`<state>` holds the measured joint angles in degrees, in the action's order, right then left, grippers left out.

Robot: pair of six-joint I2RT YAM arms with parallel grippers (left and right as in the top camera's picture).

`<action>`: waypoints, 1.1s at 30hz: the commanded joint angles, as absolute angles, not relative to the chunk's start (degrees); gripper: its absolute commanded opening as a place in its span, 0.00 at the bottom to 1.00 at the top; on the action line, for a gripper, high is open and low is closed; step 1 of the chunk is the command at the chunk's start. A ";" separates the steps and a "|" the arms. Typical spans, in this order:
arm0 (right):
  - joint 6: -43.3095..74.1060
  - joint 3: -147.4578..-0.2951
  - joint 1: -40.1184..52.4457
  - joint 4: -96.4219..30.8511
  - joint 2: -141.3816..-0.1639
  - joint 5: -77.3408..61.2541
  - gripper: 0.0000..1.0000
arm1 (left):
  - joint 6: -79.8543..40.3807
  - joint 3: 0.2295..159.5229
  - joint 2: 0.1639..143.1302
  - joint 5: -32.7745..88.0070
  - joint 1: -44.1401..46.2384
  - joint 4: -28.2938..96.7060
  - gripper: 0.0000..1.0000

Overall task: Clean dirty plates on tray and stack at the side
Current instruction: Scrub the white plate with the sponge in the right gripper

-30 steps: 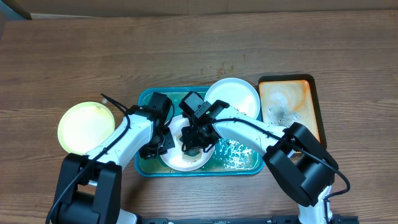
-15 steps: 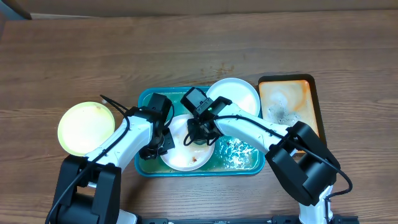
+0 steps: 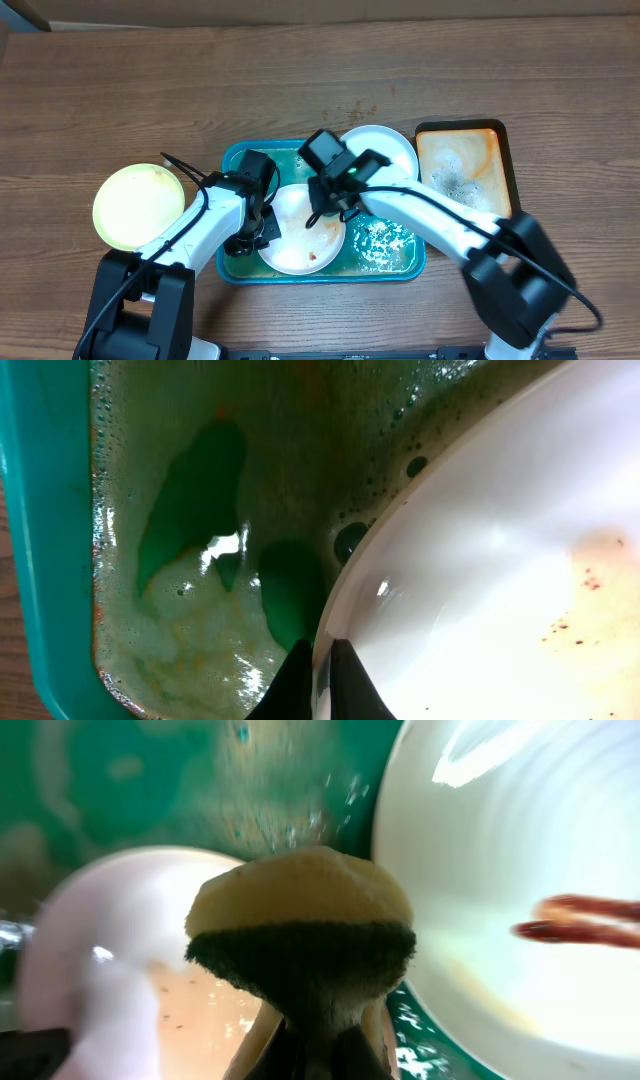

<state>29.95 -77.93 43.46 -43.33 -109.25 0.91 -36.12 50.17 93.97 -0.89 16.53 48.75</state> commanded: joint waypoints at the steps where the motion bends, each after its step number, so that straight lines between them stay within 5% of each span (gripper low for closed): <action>1: 29.85 -77.71 43.13 -43.94 -105.58 -0.10 0.04 | -37.30 47.33 96.27 -3.38 16.91 48.34 0.04; 26: 37.85 -62.89 53.67 -25.80 -106.28 -7.35 0.04 | -37.30 47.33 96.27 -3.38 16.91 48.45 0.04; 33: 39.20 -60.16 53.36 -25.98 -106.54 2.57 0.04 | -37.30 47.33 96.27 -3.38 16.91 48.71 0.04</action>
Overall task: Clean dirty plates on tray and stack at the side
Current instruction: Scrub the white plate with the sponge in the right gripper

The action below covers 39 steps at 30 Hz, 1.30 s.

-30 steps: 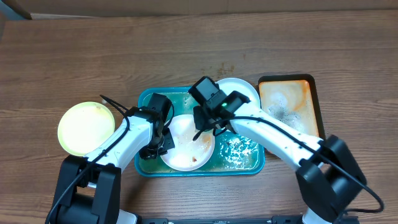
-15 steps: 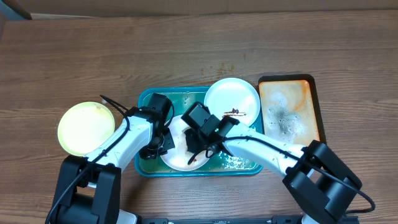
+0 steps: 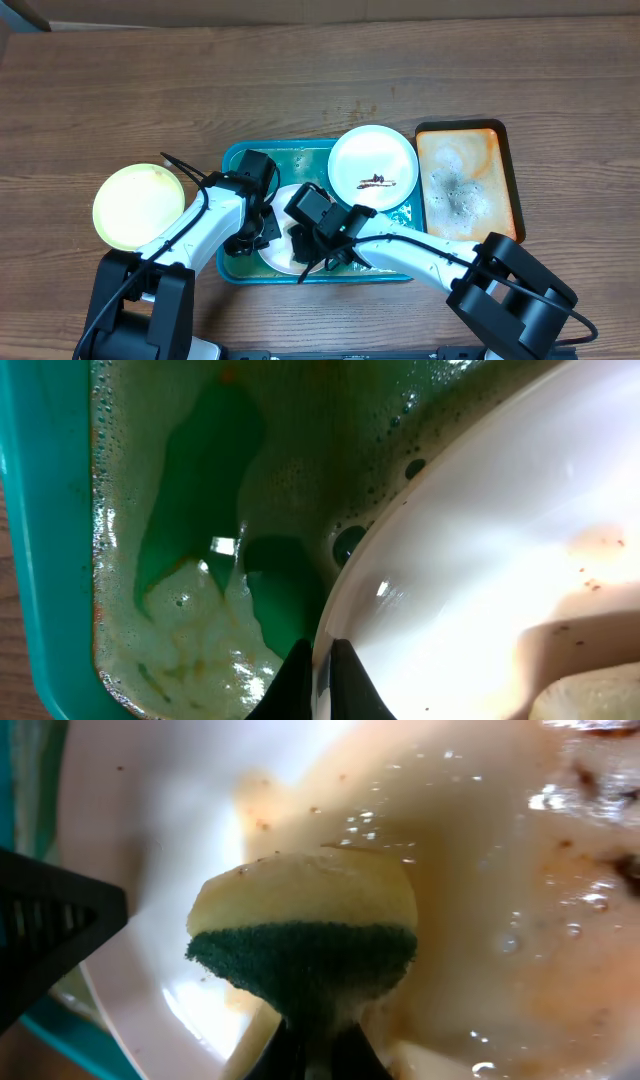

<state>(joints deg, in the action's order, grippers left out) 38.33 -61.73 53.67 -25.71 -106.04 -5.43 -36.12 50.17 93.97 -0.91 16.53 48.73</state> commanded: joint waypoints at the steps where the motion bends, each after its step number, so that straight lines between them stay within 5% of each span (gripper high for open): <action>1: 38.94 -60.16 53.21 -26.04 -106.54 5.17 0.04 | -37.30 47.33 96.27 -3.38 16.91 48.77 0.04; 22: 22.24 -61.78 45.19 -21.17 -106.45 14.79 0.04 | -37.30 47.33 96.27 -3.40 16.91 49.23 0.04; 39: 28.36 -68.55 41.58 -43.88 -93.62 14.13 0.04 | -37.30 47.83 95.70 -5.08 16.88 49.23 0.04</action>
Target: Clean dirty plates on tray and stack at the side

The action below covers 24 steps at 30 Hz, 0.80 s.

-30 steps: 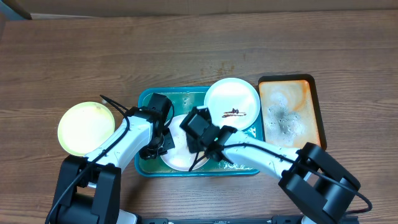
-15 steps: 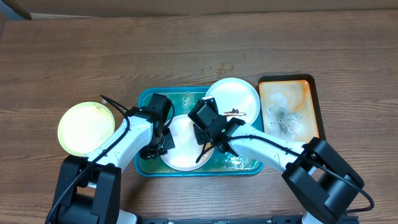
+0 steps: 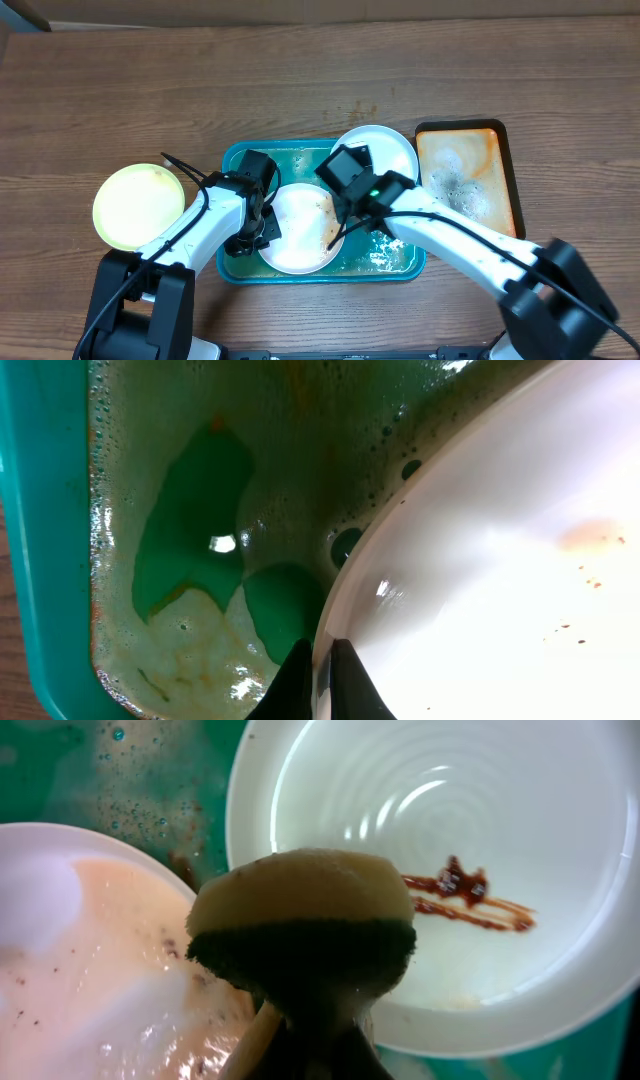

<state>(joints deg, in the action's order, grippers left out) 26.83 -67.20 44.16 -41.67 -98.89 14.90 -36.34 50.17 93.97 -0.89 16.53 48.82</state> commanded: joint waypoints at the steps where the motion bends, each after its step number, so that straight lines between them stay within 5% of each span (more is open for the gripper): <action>1: 28.36 -68.55 40.36 -44.95 -92.49 13.80 0.04 | -37.30 48.03 95.44 -5.08 16.91 49.23 0.04; 18: 21.98 -68.53 10.22 -56.97 -89.80 1.34 0.04 | -37.28 66.57 86.11 -25.76 16.97 72.27 0.04; 24: 19.42 -68.53 8.97 -57.76 -89.80 0.23 0.04 | -36.01 68.73 86.15 -23.94 18.09 73.69 0.04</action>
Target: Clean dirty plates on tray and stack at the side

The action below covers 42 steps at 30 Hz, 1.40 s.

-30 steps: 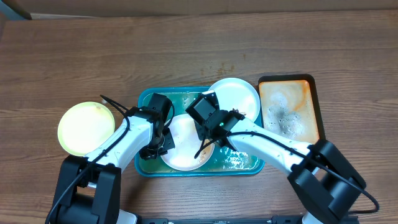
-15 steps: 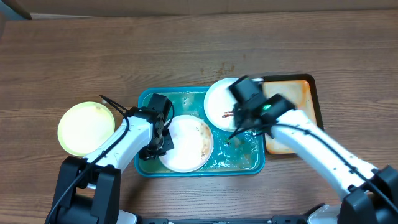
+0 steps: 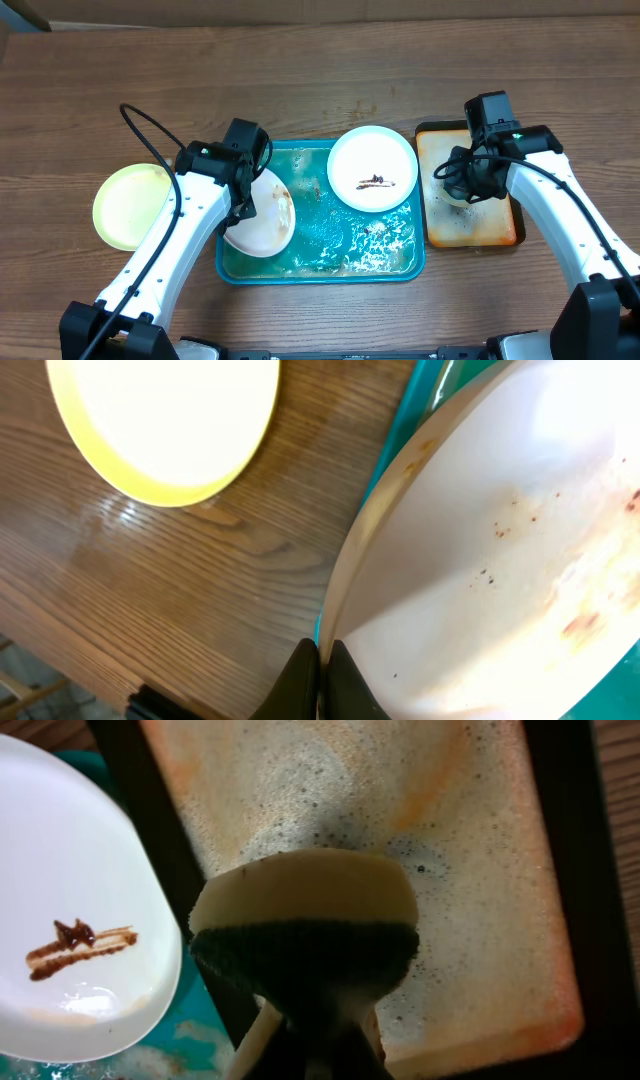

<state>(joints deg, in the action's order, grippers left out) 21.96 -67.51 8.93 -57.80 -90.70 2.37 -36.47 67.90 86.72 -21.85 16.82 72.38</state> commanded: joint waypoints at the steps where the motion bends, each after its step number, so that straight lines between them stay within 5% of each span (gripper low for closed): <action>1: 19.44 -68.53 8.99 -57.95 -89.80 0.23 0.04 | -36.10 68.71 86.17 -23.73 18.33 74.32 0.04; 8: 19.44 -68.53 8.97 -58.46 -89.80 0.25 0.04 | -36.25 68.71 86.17 -22.44 20.69 79.44 0.04; 16: 19.44 -68.53 8.97 -58.87 -89.80 0.23 0.04 | -34.65 68.75 86.17 -19.64 20.69 70.72 0.04; 25: 19.31 -68.53 8.97 -59.53 -89.80 -1.15 0.04 | -34.72 68.73 86.17 -13.02 20.67 80.71 0.04; 33: 15.99 -68.53 8.99 -59.02 -89.80 -6.57 0.04 | -34.70 68.73 86.37 -11.14 20.67 69.52 0.04; 42: 15.99 -68.53 8.97 -58.89 -89.80 -6.57 0.04 | -34.70 68.69 86.89 -10.94 20.67 78.98 0.04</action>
